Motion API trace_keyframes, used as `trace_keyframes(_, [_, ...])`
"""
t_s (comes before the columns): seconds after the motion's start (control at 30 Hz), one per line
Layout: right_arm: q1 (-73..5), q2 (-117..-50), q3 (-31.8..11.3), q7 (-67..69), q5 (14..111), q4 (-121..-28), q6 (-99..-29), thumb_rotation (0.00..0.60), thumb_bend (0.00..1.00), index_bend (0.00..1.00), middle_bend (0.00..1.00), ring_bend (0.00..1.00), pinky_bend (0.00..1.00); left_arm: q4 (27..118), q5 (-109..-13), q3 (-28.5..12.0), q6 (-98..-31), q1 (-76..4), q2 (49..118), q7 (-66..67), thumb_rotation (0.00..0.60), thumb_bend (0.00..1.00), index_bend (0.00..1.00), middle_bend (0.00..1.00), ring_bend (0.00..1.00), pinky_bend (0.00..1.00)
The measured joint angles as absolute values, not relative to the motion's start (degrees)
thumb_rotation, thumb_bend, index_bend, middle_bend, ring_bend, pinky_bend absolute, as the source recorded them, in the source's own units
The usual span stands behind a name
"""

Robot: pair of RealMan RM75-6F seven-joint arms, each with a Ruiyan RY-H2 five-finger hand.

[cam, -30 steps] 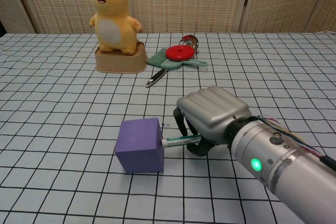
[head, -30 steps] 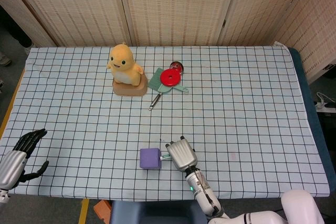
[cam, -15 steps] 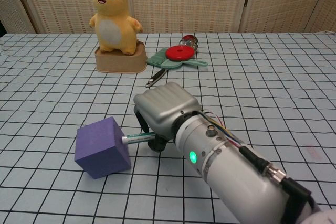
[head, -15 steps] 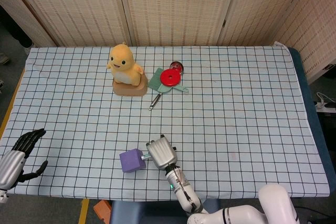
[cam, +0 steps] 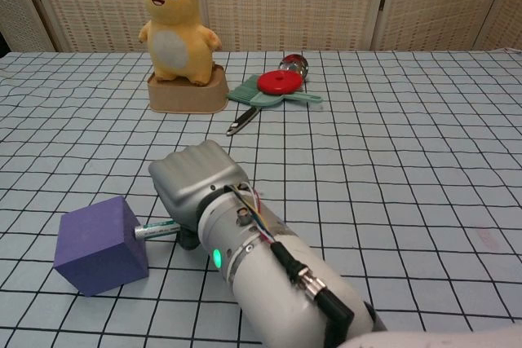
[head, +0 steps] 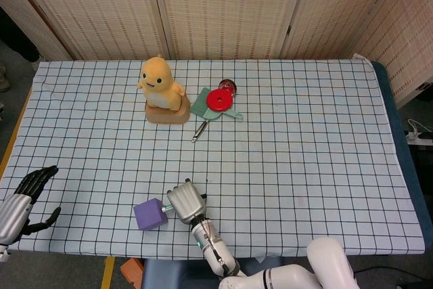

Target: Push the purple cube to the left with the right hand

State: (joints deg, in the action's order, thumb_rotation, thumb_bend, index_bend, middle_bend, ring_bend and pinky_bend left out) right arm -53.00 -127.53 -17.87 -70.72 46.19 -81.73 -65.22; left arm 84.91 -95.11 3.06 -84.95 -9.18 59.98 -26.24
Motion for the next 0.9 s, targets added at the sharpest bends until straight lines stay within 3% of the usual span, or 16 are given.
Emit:
trace_keyframes(0.17, [-52.94,-126.90,-17.80,-70.35,46.24,-82.23,-66.67,0.600,0.44,1.00,0.88,0.64,0.42,84.97,-95.27,3.08,-85.38,-9.00,59.93,-26.01,0.600,0.41,0.00,0.02,0.00,0.06])
trace_keyframes(0.37, [-50.35,-121.70,-15.26,-69.57,48.32,-88.12,-70.55,0.600,0.45,1.00,0.88,0.64,0.42,85.14,-95.51,3.10,-86.03,-8.70,59.91,-25.29,0.600,0.41,0.00,0.02,0.00,0.06])
trace_keyframes(0.63, [-42.84,-107.64,-7.58,-66.34,54.00,-98.12,-78.02,0.600,0.45,1.00,0.88,0.64,0.42,85.93,-95.29,2.89,-86.65,-8.25,59.97,-22.96,0.600,0.41,0.00,0.02,0.00,0.06])
trace_keyframes(0.9, [-34.71,-97.40,0.09,-54.29,59.02,-97.71,-80.62,0.600,0.45,0.92,0.88,0.61,0.42,86.79,-94.71,2.66,-86.29,-8.09,60.37,-20.21,0.600,0.41,0.00,0.02,0.00,0.06])
